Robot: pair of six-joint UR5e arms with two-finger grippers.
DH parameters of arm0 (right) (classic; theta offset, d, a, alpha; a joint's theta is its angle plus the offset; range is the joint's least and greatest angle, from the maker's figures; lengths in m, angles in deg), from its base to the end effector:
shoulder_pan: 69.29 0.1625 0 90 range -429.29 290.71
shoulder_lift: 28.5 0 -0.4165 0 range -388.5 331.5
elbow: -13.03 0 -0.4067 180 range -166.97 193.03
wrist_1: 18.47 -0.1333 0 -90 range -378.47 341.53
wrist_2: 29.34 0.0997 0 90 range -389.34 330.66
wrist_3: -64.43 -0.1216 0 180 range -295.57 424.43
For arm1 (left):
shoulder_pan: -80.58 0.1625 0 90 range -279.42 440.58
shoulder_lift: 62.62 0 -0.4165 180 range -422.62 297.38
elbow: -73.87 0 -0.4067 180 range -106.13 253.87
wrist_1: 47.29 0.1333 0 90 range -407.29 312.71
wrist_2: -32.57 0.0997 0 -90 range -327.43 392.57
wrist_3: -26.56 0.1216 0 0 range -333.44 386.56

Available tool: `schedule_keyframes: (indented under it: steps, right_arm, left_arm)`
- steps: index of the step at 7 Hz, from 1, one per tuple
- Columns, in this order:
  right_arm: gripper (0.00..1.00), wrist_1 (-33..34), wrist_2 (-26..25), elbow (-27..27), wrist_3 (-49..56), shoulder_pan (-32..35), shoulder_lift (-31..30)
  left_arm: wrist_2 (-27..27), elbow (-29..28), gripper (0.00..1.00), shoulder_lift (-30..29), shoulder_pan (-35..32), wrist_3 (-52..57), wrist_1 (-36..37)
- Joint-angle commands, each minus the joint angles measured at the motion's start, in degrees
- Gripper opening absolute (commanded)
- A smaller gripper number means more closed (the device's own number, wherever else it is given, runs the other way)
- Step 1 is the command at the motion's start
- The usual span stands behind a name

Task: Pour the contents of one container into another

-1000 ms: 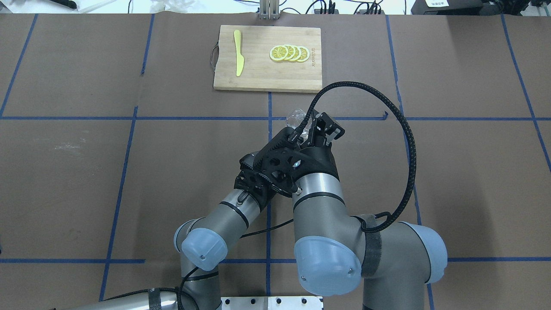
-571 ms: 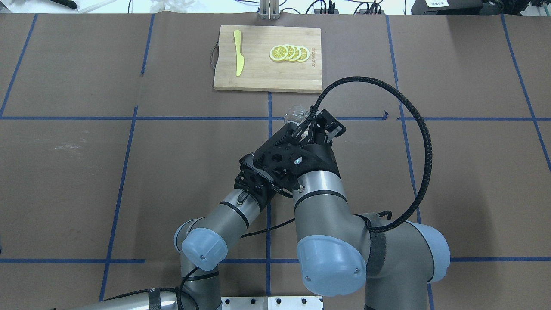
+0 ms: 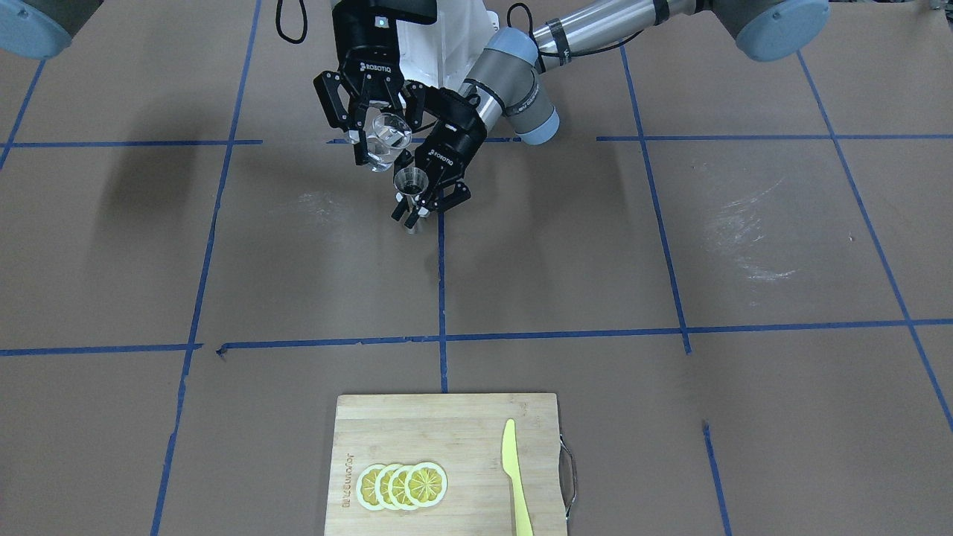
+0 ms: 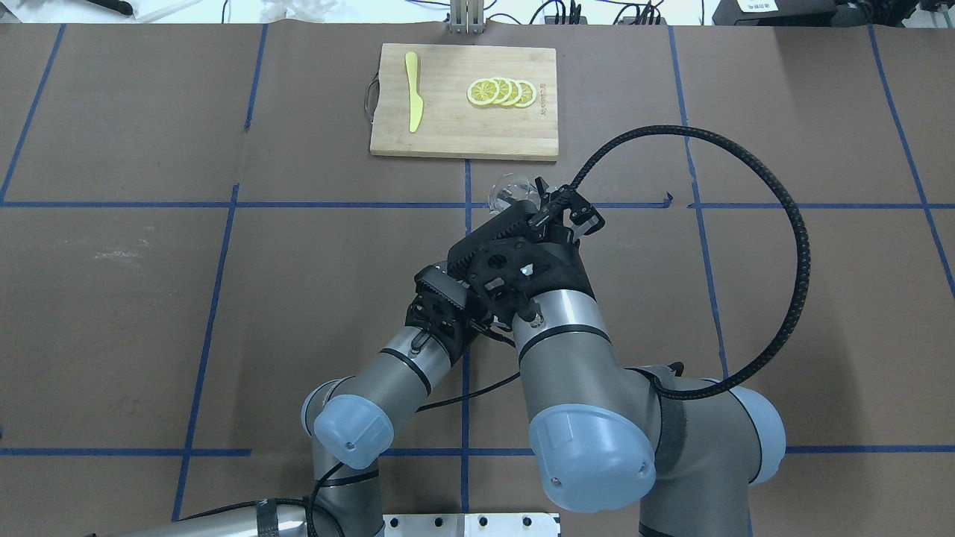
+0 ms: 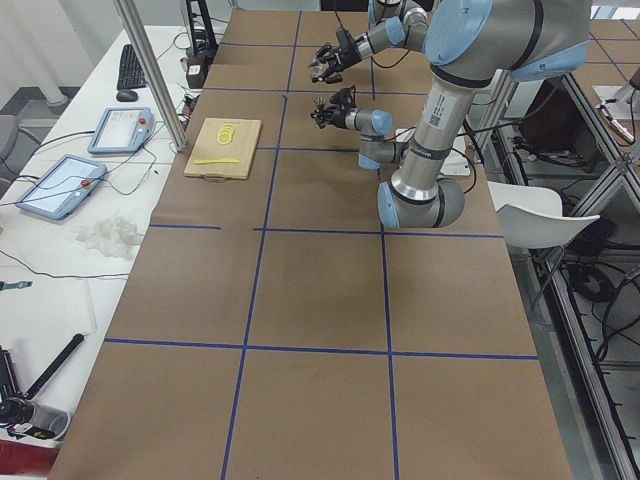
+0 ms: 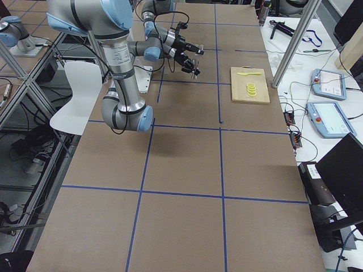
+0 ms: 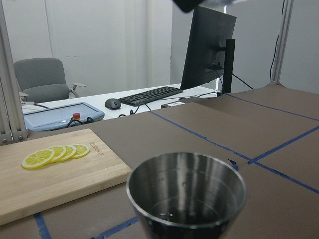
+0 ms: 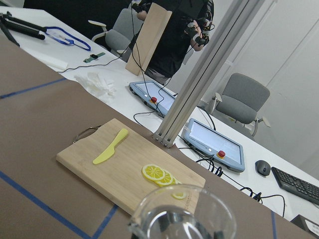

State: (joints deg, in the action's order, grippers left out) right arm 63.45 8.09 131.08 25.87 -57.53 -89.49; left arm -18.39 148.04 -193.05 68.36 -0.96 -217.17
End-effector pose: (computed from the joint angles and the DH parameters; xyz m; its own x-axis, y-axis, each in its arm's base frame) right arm -0.4741 -0.3335 0.1260 0.9050 -0.2971 0.3045 -0.1951 0.3464 0.9176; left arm 0.6460 -0.3547 0.1901 0.5615 0.5832 -0.5871 0.5681 0.2442 0.7859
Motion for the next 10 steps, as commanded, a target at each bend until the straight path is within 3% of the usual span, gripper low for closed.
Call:
schedule_keyframes:
  steps: [1, 5, 6, 8, 10]
  right_arm:
    - [0.0, -7.98, 0.63, 3.57, -8.0, 0.1, -7.43]
    - [0.0, -11.26, 2.47, 4.12, -25.21, 0.27, -13.88]
    - [0.0, -13.96, 2.48, 3.77, -25.51, 0.27, -17.37]
    - [0.0, -31.4, 2.48, -2.44, -24.73, 0.36, -23.28]
    - [0.0, -32.0, 1.95, -4.66, -24.81, 0.71, -23.47]
  left_arm:
    - [0.08, 7.6, 0.0, 5.76, -0.87, 2.27, 0.16]
    - [0.08, 15.9, 0.0, 16.33, -2.62, 2.38, 0.25]
    - [1.38, 16.96, 0.0, 19.91, -2.63, 2.29, 0.16]
    - [3.41, 21.69, 0.0, 30.53, -2.71, 1.94, -0.63]
    - [7.79, 21.38, 0.0, 39.85, -2.63, 1.41, -11.99]
